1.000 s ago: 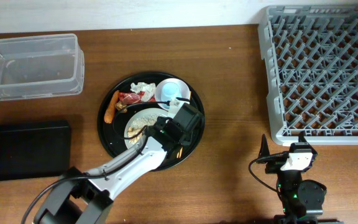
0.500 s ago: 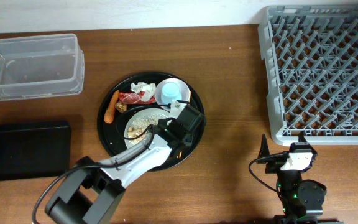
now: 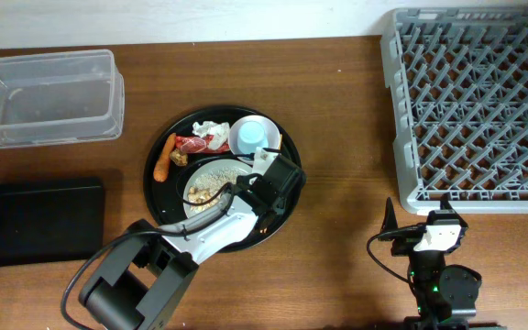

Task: Sort waste into correct bins and load items into the dishwasher rack
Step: 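Lower the left gripper and grasp the white plate's rim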

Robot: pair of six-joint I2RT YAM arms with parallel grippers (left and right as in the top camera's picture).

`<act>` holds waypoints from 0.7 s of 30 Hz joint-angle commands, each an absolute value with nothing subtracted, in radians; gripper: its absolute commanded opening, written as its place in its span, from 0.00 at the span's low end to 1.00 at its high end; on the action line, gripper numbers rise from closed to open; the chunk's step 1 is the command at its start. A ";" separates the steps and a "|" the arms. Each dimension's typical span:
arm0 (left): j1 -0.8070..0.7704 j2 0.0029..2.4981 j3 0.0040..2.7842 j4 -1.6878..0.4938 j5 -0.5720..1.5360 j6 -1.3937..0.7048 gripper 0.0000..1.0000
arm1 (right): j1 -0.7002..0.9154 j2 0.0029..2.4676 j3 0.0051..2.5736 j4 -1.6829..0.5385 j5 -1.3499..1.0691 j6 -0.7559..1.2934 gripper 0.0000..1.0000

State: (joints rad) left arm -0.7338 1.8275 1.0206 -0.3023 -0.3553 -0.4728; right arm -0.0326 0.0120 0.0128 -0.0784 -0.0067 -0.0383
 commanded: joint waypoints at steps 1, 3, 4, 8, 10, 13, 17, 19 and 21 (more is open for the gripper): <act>-0.737 1.811 1.037 -0.302 -0.337 -0.486 0.63 | -0.027 0.003 0.006 -0.082 0.001 -0.045 0.98; -0.737 1.798 1.037 -0.308 -0.340 -0.486 0.62 | -0.027 0.003 0.006 -0.082 0.001 -0.045 0.98; -0.737 1.792 1.037 -0.308 -0.341 -0.486 0.61 | -0.027 0.003 0.006 -0.082 0.001 -0.045 0.98; -0.737 1.784 1.037 -0.308 -0.371 -0.486 0.62 | -0.027 0.003 0.006 -0.082 0.001 -0.045 0.98; -0.737 1.784 1.037 -0.316 -0.394 -0.486 0.61 | -0.027 0.003 0.006 -0.082 0.001 -0.045 0.98; -0.736 1.784 1.037 -0.315 -0.427 -0.486 0.61 | -0.027 0.003 0.006 -0.081 0.001 -0.045 0.98; -0.736 1.784 1.035 -0.332 -0.424 -0.496 0.59 | -0.027 0.003 0.006 -0.082 0.001 -0.045 0.98; -0.736 1.785 1.030 -0.347 -0.423 -0.528 0.58 | -0.027 0.003 0.006 -0.082 0.001 -0.045 0.98; -0.736 1.785 1.029 -0.353 -0.423 -0.528 0.58 | -0.027 0.003 0.006 -0.082 0.001 -0.045 0.98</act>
State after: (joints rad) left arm -0.7338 1.8099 1.0210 -0.3443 -0.4015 -0.4957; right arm -0.0326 0.0120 0.0128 -0.0780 -0.0067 -0.0387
